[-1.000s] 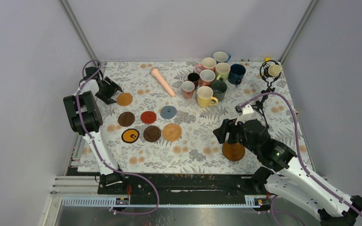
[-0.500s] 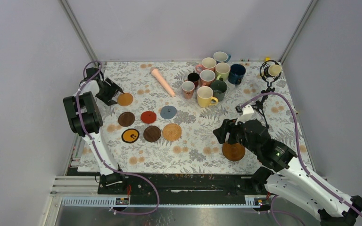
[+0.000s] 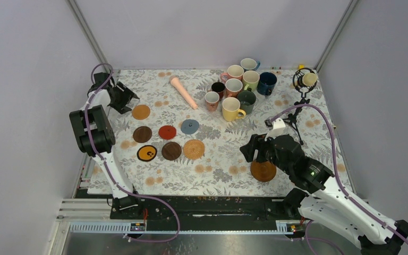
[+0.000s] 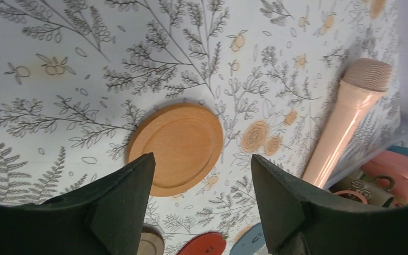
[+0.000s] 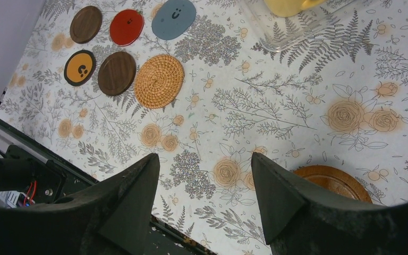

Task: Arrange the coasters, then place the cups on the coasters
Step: Move the coaster to the center of the board.

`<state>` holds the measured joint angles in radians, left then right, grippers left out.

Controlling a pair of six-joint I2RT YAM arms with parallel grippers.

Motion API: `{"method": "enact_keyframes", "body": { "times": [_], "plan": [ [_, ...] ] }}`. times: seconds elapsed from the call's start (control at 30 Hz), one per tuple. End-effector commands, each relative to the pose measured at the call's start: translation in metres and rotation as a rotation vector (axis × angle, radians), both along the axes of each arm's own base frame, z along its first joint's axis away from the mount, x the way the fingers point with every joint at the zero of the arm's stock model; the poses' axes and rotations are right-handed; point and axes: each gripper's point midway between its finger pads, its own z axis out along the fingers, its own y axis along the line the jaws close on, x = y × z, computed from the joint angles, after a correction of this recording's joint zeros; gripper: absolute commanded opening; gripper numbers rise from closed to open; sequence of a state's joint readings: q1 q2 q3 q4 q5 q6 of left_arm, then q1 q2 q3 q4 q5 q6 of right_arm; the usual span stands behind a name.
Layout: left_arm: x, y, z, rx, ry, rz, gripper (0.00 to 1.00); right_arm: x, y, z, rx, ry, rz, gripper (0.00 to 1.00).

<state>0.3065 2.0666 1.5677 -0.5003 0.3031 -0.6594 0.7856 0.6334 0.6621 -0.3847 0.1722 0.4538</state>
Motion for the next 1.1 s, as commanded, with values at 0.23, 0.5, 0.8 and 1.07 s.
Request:
{"method": "enact_keyframes", "body": {
  "times": [0.23,0.5,0.8,1.07],
  "plan": [
    [0.016,-0.015,-0.001,-0.060,-0.059,-0.048,0.68,0.008,0.006,0.007,0.002,-0.024,0.001,0.72],
    [0.007,-0.008,-0.019,-0.025,0.025,-0.028,0.68,0.010,0.008,0.005,-0.005,-0.022,0.002,0.72],
    [-0.013,-0.014,-0.022,-0.008,0.118,-0.027,0.68,0.010,0.008,0.005,-0.006,-0.028,0.005,0.72],
    [-0.022,-0.009,-0.017,0.034,0.144,-0.009,0.68,0.007,0.006,0.008,0.014,-0.040,0.006,0.72]
  ]
}}
